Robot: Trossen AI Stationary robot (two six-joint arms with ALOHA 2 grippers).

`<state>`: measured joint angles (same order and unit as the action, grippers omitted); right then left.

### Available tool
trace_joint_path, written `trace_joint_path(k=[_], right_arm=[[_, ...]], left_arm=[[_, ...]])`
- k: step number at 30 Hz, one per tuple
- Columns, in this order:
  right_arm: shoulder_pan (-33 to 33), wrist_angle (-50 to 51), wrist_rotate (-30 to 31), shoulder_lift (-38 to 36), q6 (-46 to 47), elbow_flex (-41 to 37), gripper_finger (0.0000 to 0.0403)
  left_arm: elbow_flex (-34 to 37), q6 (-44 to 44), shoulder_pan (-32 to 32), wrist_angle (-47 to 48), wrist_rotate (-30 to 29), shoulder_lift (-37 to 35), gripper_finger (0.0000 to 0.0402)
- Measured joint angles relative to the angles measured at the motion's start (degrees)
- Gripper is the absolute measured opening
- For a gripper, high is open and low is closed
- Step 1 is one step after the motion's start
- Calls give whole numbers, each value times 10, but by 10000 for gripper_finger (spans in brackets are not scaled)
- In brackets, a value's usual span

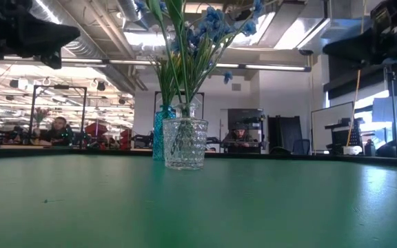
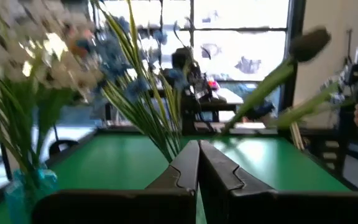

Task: Sort flowers into vase by color
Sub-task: Return to Home Position

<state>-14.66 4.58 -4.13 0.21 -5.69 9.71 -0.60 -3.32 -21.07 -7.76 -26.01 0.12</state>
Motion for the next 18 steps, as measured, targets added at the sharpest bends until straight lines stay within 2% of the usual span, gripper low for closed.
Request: trace_joint_path(k=[9, 18], right_arm=[[0, -75, -1, 0, 18, -89, 53], [0, -74, -4, -1, 10, -90, 53]], left_arm=[[1, 14, -26, 33, 7, 0, 2], [1, -13, -38, 43, 45, 0, 2]])
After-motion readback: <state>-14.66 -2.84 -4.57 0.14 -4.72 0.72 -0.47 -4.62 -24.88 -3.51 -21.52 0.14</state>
